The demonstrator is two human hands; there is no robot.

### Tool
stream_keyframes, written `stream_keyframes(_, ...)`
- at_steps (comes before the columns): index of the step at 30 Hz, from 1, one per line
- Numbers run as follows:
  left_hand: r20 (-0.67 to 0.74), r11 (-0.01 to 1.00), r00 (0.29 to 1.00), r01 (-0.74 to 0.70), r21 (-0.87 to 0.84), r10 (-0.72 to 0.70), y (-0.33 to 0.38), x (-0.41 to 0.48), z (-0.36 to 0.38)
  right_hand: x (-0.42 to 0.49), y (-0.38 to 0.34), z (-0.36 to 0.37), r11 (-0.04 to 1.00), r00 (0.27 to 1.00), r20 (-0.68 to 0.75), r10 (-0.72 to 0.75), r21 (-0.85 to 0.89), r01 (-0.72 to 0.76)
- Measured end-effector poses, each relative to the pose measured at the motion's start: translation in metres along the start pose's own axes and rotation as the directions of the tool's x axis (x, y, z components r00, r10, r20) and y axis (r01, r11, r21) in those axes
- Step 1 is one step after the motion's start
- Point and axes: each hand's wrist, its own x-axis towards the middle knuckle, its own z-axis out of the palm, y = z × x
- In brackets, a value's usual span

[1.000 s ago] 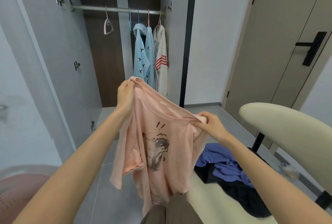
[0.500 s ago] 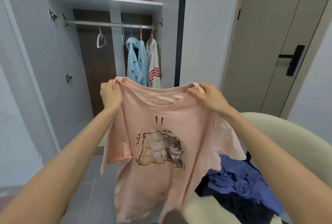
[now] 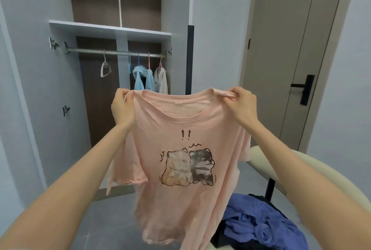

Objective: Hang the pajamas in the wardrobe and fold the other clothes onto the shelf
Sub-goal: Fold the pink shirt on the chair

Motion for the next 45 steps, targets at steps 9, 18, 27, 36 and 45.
stream_keyframes(9,-0.122,0.928,0.963,-0.265,-0.262,0.24,0.122,0.026,0.015,0.052,-0.069,-0.081,0.972,0.9,-0.372,-0.227,-0.134,0.19)
stream_keyframes(18,-0.223,0.831,0.91,-0.411,-0.374,0.349,0.228,0.024,0.009,0.073,-0.133,-0.17,0.924,0.729,-0.57,-0.379,-0.284,0.258)
stream_keyframes(27,0.04,0.89,0.936,-0.319,-0.325,0.35,0.198,-0.011,0.047,0.045,-0.072,-0.188,0.902,0.861,-0.417,-0.291,-0.419,0.102)
stream_keyframes(36,0.59,0.99,0.796,-0.136,-0.041,0.134,0.043,-0.123,0.115,-0.076,0.089,-0.142,0.865,0.974,-0.131,0.186,-0.448,-0.226)
stream_keyframes(45,0.87,0.968,0.483,-0.161,0.194,-0.094,-0.049,-0.183,0.162,-0.12,0.205,-0.103,0.751,0.881,0.022,0.472,-0.534,-0.389)
